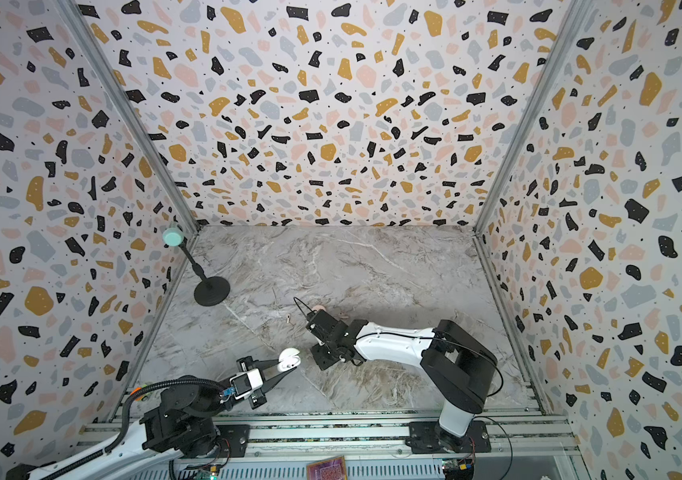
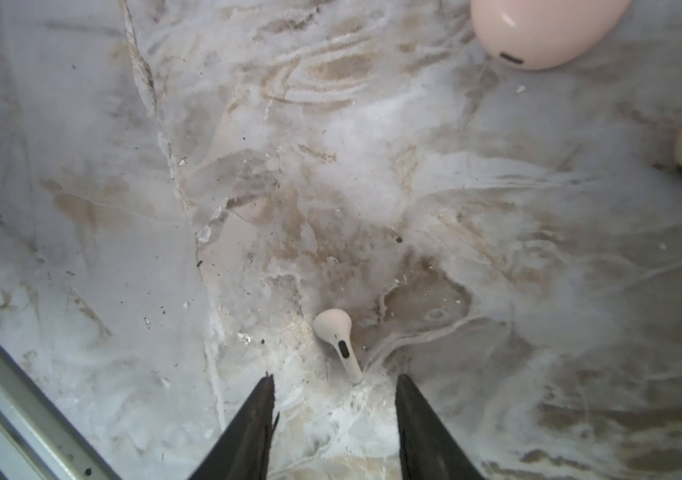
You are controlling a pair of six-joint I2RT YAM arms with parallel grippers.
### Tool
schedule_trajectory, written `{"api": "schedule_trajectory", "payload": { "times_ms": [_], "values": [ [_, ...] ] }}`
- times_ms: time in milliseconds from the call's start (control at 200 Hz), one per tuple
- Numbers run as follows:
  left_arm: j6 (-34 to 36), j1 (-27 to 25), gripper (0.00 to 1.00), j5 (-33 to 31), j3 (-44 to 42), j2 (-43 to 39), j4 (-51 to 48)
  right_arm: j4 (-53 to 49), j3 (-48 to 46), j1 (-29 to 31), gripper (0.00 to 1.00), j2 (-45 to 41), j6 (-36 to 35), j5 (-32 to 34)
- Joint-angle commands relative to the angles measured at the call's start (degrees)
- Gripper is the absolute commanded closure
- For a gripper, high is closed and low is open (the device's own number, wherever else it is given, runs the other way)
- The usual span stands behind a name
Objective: Insert the wireless bluetooth earbuds into the charging case
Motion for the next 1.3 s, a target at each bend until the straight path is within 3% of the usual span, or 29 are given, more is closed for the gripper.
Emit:
{"api": "schedule_trajectory", "payload": {
  "times_ms": [0, 946, 1297],
  "values": [
    [0.92, -0.31, 1.00, -0.25, -0.70, -0.78, 1.50, -2.71, 2.64, 0.63, 0.54, 1.05, -0.52, 2.44],
    [1.26, -0.40, 1.00, -0.52, -0.78, -1.32, 1.16, -3.18, 5.86, 1.99, 0.68, 8.39, 0.35, 4.89],
    [1.28, -0.40, 1.00, -0.77, -0.78, -1.38, 0.98, -5.60, 7.62, 3.22, 0.72, 11.20, 1.37, 8.56]
  ]
}}
